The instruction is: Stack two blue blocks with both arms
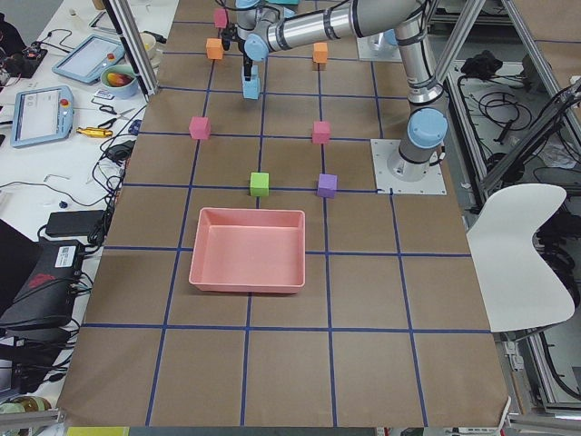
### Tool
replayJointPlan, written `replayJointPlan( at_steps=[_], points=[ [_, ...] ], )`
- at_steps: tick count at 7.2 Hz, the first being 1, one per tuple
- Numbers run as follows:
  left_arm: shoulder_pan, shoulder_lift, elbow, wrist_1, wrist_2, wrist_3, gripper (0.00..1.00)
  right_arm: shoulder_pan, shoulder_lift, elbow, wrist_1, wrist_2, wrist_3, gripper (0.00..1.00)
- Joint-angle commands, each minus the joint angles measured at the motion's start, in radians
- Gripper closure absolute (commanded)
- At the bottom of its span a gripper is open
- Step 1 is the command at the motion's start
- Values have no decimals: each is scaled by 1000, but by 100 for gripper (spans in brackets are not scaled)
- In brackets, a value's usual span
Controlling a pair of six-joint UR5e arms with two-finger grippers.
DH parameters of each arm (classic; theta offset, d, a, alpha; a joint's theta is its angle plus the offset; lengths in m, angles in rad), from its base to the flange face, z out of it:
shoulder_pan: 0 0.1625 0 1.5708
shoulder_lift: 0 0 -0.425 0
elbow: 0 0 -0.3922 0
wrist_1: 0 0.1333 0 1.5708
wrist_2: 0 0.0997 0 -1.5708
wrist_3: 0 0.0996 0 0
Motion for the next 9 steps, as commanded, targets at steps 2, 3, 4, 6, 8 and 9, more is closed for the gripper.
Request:
replayJointPlan(
  at_steps=[2,3,4,6,8,9],
  points=[
    [135,211,7,-300,72,236,0,0,0,0,-5,0,-1,0],
    [219,278,-2,-358,67,351,0,1,-1,0,-3,0,-1,0],
    [285,343,-14,-391,64,467,0,0,-2,2,-3,0,0,0],
    [324,446,-95,-388,62,479,0,-2,-14,0,0,-1,-1,0],
    [335,490,-123,-373,59,478,0,-9,-18,0,1,-1,2,0],
    [339,491,-125,-371,59,466,0,-11,-21,2,1,-1,6,0]
  ],
)
